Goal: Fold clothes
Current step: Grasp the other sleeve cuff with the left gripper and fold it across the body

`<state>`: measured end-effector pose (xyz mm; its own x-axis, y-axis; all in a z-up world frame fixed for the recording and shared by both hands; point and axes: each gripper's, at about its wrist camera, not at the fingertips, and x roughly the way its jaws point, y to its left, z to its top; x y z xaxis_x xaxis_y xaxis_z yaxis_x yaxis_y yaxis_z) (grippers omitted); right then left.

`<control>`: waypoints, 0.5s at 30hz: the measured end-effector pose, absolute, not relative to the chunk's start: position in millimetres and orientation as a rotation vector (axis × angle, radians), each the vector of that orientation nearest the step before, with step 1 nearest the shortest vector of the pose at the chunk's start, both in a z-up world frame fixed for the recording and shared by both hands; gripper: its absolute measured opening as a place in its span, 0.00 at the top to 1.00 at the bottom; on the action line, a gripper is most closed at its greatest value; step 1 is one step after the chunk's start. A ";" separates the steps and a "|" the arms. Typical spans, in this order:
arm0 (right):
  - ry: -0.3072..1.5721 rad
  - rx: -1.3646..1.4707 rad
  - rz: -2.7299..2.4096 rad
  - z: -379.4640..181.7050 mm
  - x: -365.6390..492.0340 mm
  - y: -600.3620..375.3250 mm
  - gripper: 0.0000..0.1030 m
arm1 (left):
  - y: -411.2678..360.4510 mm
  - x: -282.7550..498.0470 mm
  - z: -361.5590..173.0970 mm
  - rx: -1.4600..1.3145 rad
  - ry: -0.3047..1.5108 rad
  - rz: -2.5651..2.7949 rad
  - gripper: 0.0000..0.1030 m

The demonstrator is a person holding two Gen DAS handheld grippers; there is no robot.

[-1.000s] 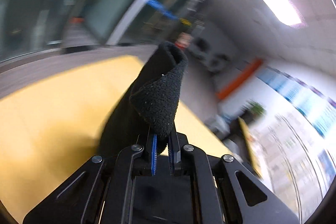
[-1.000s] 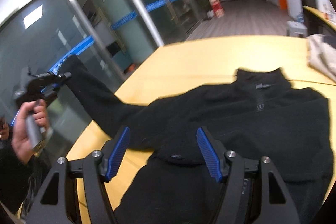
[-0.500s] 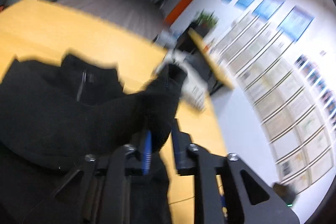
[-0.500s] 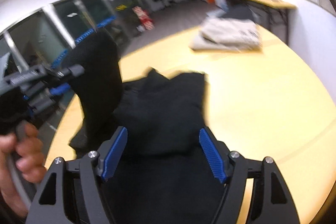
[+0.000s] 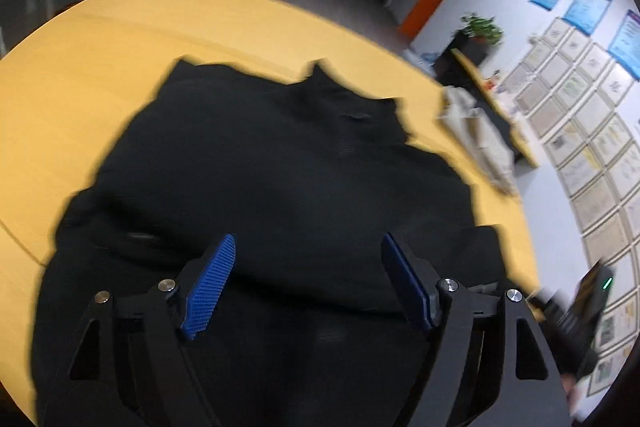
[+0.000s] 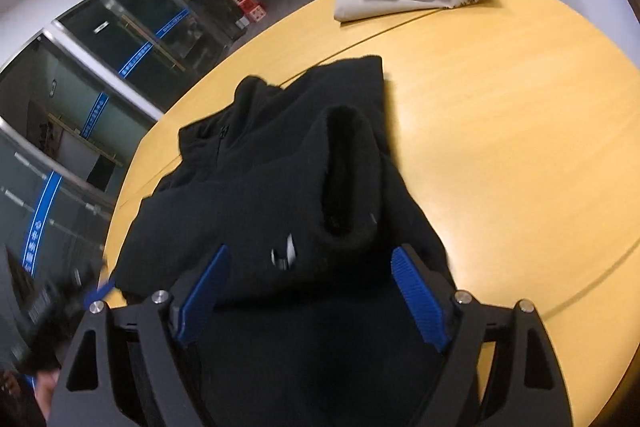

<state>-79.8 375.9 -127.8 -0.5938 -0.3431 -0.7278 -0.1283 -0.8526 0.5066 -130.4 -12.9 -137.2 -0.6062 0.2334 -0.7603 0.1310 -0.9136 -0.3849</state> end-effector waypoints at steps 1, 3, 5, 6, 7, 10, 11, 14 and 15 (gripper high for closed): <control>-0.793 1.362 -2.597 -128.3 -84.8 374.7 0.18 | -26.9 -130.3 -147.7 -1.395 -0.629 2.685 0.27; -0.782 1.390 -2.637 -129.2 -94.6 372.1 0.26 | -43.3 -134.7 -170.2 -1.441 -0.649 2.628 0.27; -0.765 1.452 -2.649 -132.9 -105.2 370.4 0.69 | -53.0 -138.8 -188.0 -1.467 -0.637 2.574 0.28; -0.758 1.482 -2.647 -133.8 -109.6 369.8 0.80 | -55.0 -140.8 -194.8 -1.472 -0.618 2.548 0.30; -0.768 1.441 -2.659 -124.9 -108.3 369.3 0.88 | -56.8 -142.7 -201.1 -1.475 -0.600 2.523 0.31; -0.791 1.271 -2.710 -84.4 -101.0 363.9 0.89 | -55.3 -143.5 -194.9 -1.426 -0.567 2.491 0.32; -0.796 1.189 -2.735 -63.6 -96.9 360.1 0.89 | -54.8 -143.8 -192.9 -1.410 -0.557 2.481 0.32; -0.812 1.000 -2.777 -12.1 -91.3 350.9 0.89 | -53.4 -144.7 -186.8 -1.362 -0.525 2.447 0.32; -0.821 0.968 -2.779 -0.9 -93.1 349.0 0.89 | -52.3 -144.8 -184.4 -1.345 -0.513 2.435 0.32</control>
